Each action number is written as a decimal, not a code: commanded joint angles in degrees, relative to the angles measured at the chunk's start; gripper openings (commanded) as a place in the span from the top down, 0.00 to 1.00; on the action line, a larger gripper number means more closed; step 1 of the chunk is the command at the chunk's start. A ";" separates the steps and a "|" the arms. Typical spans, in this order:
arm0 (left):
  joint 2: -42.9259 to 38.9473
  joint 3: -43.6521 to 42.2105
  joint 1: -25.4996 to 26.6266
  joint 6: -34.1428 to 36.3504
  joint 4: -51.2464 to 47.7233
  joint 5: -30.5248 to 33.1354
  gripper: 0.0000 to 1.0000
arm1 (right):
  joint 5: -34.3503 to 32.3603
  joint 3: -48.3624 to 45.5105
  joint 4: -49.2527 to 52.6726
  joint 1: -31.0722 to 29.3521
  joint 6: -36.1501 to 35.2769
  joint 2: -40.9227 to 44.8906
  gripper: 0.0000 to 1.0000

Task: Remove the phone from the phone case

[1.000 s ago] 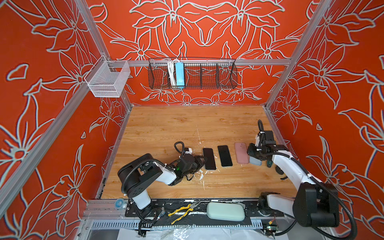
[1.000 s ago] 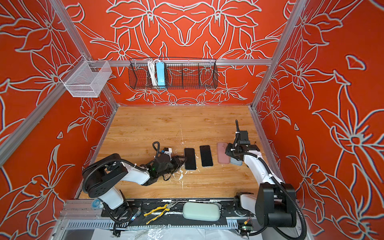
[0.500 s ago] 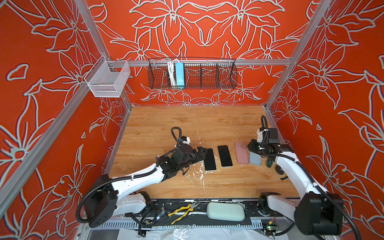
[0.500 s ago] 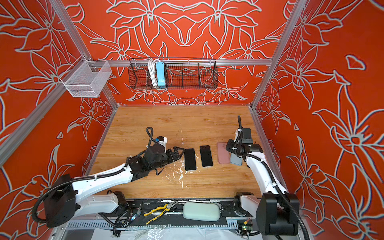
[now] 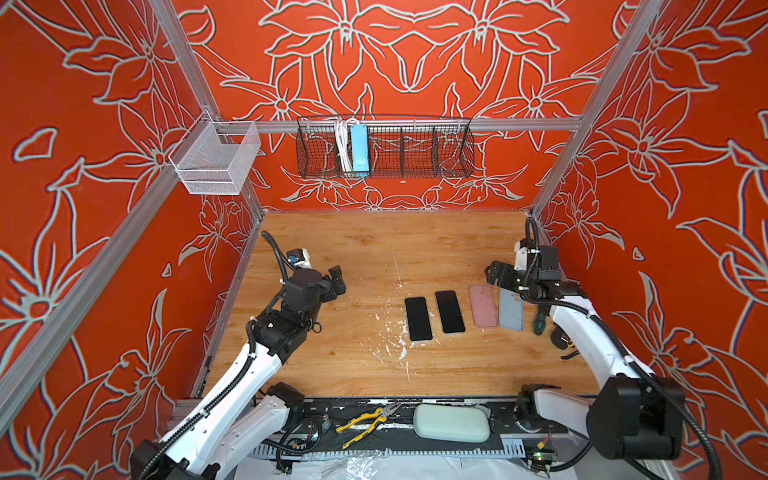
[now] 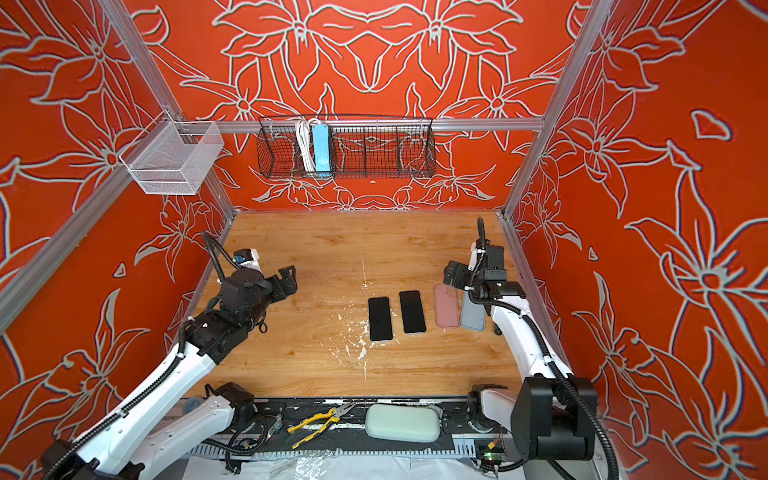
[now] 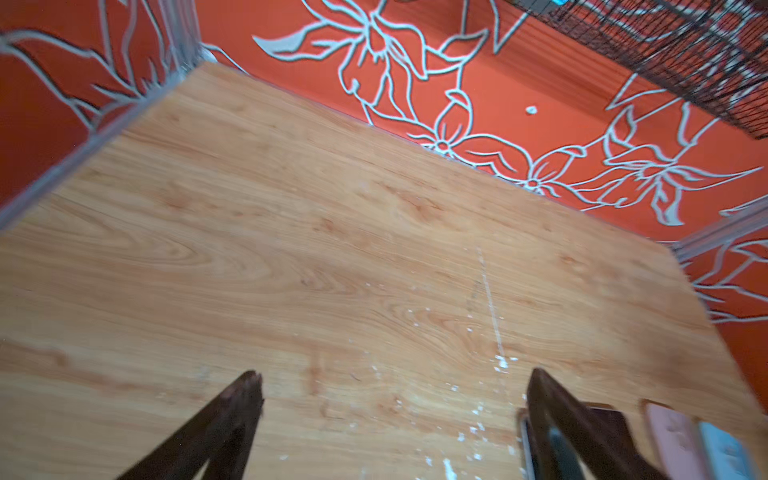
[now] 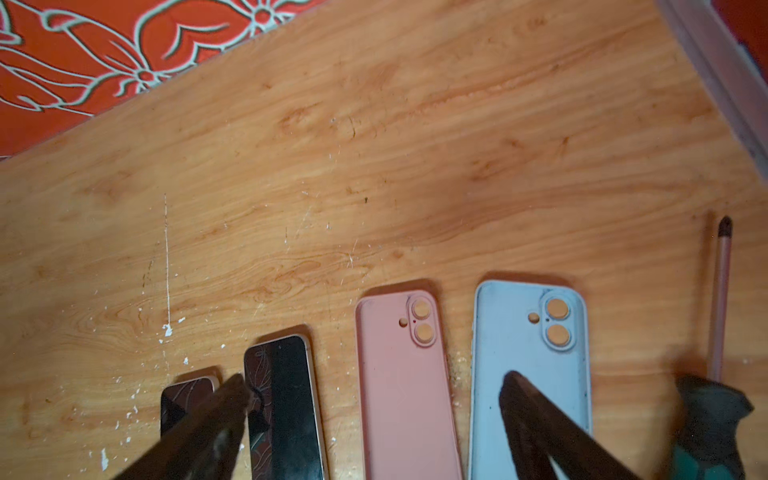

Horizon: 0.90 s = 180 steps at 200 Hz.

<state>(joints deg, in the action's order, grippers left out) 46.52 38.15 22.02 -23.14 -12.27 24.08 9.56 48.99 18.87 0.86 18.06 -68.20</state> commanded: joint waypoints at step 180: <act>32.25 -20.53 -24.40 20.54 54.58 -19.68 0.03 | -7.62 -19.47 -40.53 -2.61 -21.47 -5.89 0.02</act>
<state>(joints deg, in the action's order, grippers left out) 77.54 15.46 -2.00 -4.05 39.57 7.01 4.71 34.11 -16.71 -1.72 -0.60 -75.16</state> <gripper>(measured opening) 0.969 0.976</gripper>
